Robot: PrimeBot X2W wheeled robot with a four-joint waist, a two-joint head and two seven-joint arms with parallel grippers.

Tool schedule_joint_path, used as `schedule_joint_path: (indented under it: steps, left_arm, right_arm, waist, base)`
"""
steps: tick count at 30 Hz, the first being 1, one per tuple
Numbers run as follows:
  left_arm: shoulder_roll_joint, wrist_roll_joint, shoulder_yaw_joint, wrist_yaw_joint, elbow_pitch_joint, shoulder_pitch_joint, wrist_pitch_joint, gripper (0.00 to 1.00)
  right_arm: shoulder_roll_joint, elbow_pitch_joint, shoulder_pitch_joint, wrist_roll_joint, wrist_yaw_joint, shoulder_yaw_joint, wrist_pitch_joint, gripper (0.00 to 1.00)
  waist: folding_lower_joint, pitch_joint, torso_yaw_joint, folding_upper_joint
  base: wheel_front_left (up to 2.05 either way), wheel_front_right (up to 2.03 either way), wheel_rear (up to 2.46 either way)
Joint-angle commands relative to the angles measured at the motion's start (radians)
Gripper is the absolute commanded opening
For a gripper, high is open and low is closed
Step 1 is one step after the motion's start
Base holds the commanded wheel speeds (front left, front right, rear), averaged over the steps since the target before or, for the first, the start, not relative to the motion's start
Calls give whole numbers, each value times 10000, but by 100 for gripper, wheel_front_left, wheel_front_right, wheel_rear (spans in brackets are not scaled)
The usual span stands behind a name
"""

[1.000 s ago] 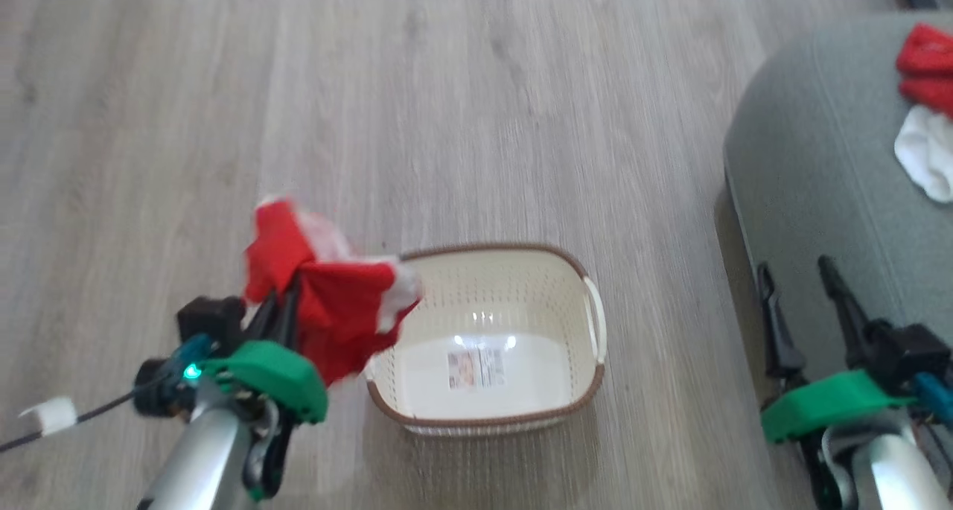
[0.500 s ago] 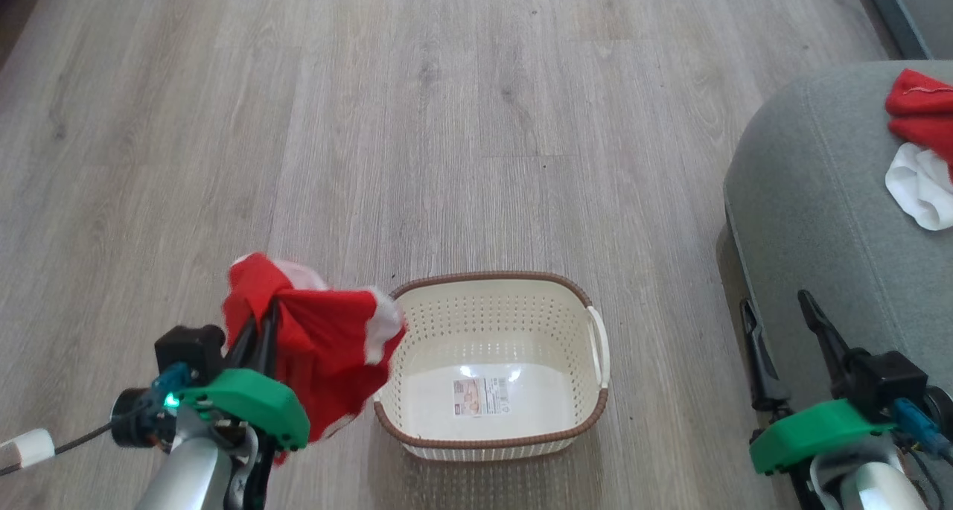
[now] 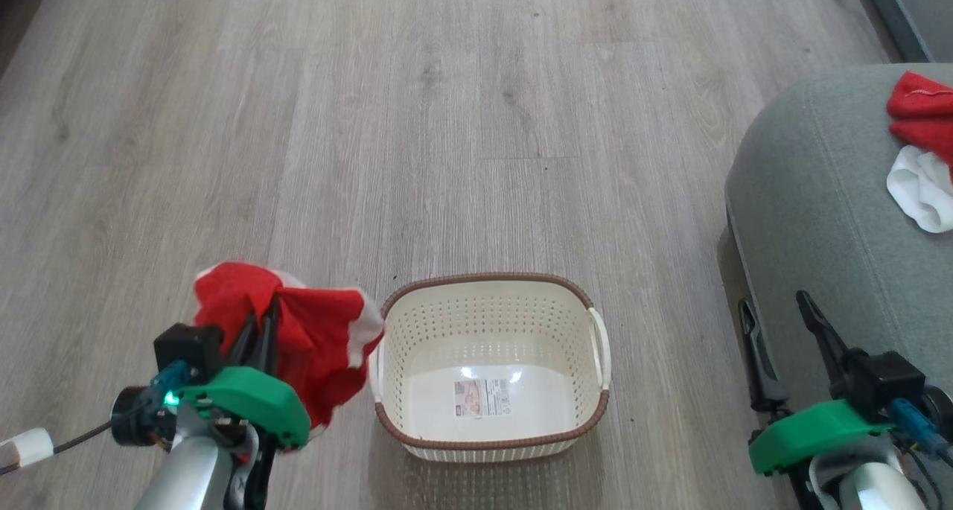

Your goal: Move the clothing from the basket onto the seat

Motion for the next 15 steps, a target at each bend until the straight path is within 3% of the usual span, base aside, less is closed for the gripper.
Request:
schedule_joint_path:
  steps: [1, 15]
  left_arm:
    - [288, -101, 353, 66, -375, -247, -57, 0]
    - [239, -130, 124, -2, -415, -324, -63, 0]
  right_arm:
    - [-143, -281, -267, -29, -2, 220, -38, 100]
    - [-212, -389, -385, -110, -2, 493, -38, 100]
  waist:
    - [1, 2, -14, -1]
    - [1, 10, -93, -1]
  base:
    - [0, 0, 0]
    - [0, 0, 0]
